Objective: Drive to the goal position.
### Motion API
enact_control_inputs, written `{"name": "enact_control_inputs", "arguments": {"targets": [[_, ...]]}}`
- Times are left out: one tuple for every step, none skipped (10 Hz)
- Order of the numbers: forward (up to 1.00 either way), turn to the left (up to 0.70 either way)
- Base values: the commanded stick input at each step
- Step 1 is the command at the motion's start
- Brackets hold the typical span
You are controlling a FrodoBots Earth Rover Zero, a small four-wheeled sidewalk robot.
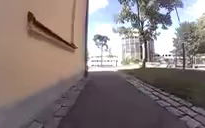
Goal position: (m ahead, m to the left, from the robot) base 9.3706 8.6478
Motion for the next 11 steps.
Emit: {"name": "enact_control_inputs", "arguments": {"targets": [[1.00, 0.00], [1.00, 0.00], [1.00, 0.00], [1.00, 0.00], [1.00, -0.13], [1.00, -0.31], [1.00, -0.37], [1.00, -0.04], [1.00, 0.00], [1.00, 0.00], [1.00, 0.00]]}}
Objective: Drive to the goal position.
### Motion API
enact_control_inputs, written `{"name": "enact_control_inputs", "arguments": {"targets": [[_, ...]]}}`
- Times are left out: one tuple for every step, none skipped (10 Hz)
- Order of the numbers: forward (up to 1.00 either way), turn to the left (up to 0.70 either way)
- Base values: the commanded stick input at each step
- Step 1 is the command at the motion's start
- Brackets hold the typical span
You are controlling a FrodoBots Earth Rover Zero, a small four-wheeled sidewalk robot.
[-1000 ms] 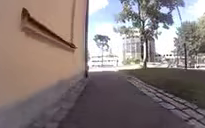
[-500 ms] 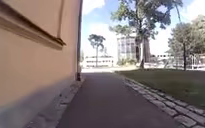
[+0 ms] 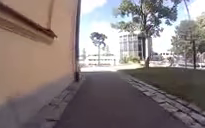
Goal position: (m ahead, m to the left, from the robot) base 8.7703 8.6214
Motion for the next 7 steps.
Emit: {"name": "enact_control_inputs", "arguments": {"targets": [[1.00, 0.00], [1.00, 0.00], [1.00, 0.00], [1.00, -0.19], [1.00, -0.40], [1.00, -0.24], [1.00, 0.00]]}}
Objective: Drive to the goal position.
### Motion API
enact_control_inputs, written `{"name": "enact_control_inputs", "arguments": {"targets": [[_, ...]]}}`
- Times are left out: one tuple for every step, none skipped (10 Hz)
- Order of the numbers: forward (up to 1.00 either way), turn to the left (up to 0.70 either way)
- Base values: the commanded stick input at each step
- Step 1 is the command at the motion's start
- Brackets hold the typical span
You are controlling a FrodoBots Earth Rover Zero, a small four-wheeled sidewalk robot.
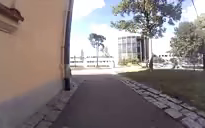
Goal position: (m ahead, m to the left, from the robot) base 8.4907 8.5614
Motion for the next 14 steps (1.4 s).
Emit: {"name": "enact_control_inputs", "arguments": {"targets": [[1.00, 0.00], [1.00, 0.00], [1.00, 0.00], [1.00, 0.00], [1.00, 0.00], [1.00, 0.00], [1.00, 0.00], [1.00, 0.00], [1.00, 0.00], [1.00, 0.00], [1.00, 0.00], [1.00, 0.00], [1.00, 0.00], [1.00, 0.00]]}}
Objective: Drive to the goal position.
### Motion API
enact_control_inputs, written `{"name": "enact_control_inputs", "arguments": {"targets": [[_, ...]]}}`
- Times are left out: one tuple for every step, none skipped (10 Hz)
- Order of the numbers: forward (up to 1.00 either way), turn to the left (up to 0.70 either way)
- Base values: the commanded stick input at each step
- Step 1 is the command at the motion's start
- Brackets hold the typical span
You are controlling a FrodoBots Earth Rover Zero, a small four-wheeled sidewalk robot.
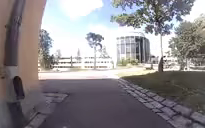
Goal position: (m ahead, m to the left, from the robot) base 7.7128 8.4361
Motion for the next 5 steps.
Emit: {"name": "enact_control_inputs", "arguments": {"targets": [[1.00, 0.00], [1.00, 0.00], [1.00, 0.00], [1.00, 0.00], [1.00, 0.00]]}}
